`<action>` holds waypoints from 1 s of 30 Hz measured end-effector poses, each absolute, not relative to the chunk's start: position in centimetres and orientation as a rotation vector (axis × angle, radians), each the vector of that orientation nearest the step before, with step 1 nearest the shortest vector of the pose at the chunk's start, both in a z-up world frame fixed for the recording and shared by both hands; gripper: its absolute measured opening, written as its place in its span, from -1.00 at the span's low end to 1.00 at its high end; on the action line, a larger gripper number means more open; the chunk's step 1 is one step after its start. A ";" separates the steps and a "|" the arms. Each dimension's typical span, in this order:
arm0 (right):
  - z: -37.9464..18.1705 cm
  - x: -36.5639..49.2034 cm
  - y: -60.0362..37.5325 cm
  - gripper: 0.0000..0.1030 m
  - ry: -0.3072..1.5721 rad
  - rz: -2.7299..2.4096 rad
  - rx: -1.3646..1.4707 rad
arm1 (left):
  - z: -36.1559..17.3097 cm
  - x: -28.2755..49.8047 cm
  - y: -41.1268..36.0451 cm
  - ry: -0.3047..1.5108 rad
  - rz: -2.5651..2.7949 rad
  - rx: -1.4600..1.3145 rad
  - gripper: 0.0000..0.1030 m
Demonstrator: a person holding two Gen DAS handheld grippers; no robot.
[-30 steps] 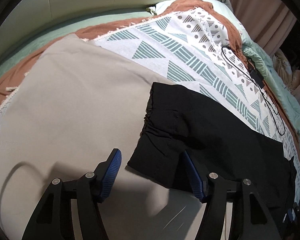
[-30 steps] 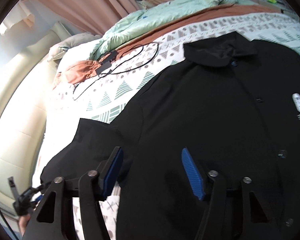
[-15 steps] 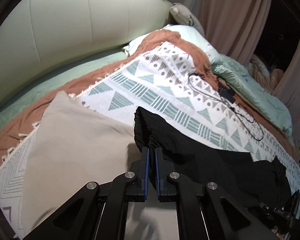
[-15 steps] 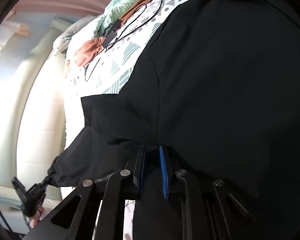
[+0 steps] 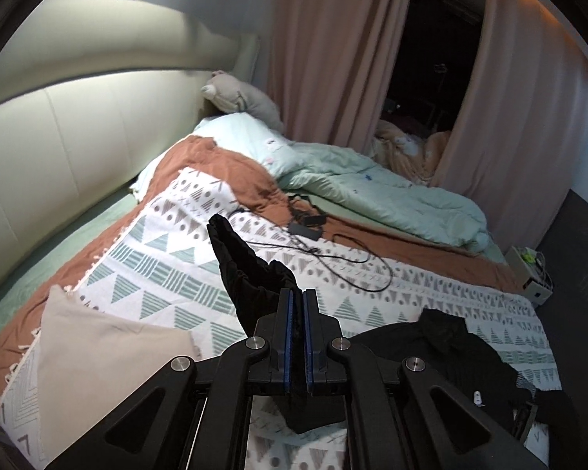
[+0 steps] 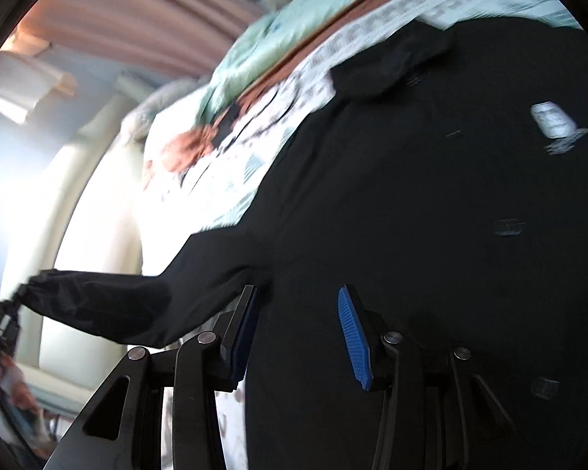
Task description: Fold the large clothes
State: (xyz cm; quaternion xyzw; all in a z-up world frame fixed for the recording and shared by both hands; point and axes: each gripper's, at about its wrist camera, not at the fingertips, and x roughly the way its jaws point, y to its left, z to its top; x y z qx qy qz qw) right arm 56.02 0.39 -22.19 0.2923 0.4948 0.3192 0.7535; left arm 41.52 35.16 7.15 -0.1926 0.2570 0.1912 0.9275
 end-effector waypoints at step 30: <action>-26.0 55.7 -17.4 -0.16 0.977 0.333 0.879 | 9.6 59.4 5.4 0.689 -0.187 -0.296 0.65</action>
